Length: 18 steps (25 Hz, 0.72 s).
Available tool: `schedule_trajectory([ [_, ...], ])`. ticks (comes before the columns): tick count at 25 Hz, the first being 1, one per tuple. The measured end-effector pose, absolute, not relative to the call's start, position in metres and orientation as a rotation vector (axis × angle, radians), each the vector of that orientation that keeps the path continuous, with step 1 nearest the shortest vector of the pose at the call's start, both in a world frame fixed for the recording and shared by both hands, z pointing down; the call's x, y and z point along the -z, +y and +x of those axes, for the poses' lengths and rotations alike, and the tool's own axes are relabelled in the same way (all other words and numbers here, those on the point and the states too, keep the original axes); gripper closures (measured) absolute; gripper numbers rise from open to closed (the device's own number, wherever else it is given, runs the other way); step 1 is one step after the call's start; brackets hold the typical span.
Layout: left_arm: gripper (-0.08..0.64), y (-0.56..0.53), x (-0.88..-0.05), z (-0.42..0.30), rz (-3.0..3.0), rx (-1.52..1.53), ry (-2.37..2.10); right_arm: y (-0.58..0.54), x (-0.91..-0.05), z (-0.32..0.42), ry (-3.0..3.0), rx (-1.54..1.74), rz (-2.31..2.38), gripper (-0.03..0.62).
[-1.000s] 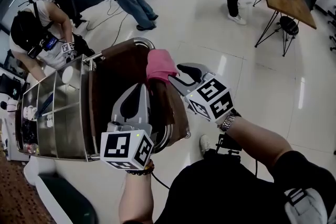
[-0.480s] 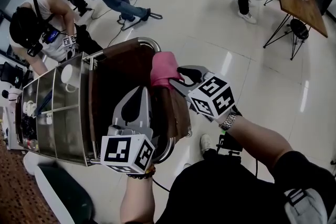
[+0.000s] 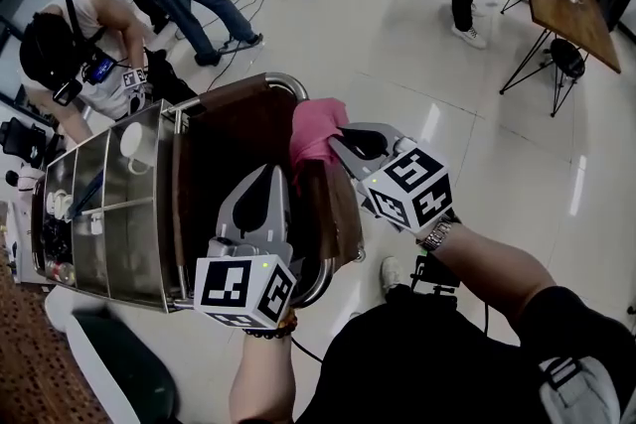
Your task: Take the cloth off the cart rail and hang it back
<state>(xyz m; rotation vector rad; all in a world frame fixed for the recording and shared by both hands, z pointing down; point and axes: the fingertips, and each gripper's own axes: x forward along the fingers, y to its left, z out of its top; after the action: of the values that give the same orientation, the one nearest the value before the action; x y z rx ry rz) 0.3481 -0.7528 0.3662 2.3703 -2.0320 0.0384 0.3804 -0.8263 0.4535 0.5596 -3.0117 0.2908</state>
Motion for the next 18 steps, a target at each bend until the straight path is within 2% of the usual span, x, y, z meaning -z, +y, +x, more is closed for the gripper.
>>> schedule_trajectory([
  [9, 0.557, -0.702, -0.330, 0.358, 2.414, 0.007, -2.051, -0.774, -0.380, 0.398, -3.106, -0.119, 0.630, 0.565],
  [18, 0.557, -0.608, -0.299, 0.352, 2.460, 0.079, -2.079, -0.674, -0.317, 0.399, -3.179, 0.044, 0.659, 0.565],
])
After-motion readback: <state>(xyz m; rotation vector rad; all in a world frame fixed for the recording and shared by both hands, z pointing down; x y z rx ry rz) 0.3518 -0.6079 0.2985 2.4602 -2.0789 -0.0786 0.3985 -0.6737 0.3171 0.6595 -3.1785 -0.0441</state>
